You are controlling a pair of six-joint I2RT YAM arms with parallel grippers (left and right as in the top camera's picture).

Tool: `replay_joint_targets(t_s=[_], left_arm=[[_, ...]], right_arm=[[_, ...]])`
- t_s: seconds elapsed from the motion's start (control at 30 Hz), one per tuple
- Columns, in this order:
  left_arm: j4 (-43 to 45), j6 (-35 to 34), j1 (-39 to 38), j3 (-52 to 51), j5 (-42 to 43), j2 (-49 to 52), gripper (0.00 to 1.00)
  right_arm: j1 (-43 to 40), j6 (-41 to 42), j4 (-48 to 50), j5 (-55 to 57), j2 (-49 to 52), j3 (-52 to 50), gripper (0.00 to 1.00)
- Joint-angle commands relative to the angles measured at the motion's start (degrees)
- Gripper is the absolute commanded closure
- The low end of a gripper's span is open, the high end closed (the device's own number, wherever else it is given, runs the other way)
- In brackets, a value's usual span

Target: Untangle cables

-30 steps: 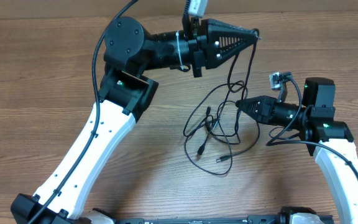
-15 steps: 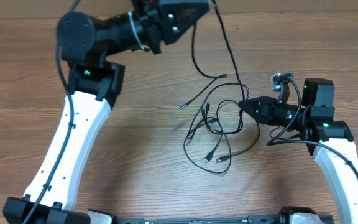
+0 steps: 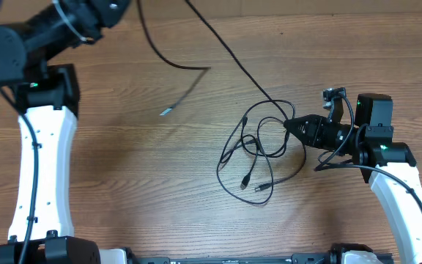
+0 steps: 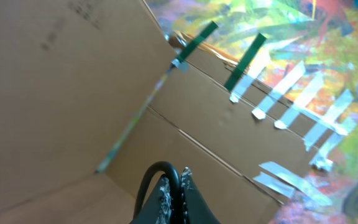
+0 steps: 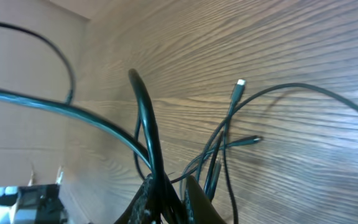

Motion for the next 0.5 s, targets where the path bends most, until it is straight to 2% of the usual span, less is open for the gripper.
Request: replay_joint_targets(t_s=[0.0, 0.27, 0.47], left_arm=[[1.38, -2.32, 5.31, 2.32, 0.37, -2.60, 0.96], [1.40, -2.56, 13.73, 2.32, 5.75, -2.60, 0.96], [1.38, -2.58, 18.71, 2.32, 9.01, -2.60, 0.96]], right_arm=[[-0.09, -0.07, -0.28, 4.22, 0.70, -1.14, 0.91], [-0.09, -0.02, 0.28, 4.76, 0.68, -1.14, 0.88], [-0.09, -0.02, 0.55, 4.74, 0.70, -1.14, 0.72]])
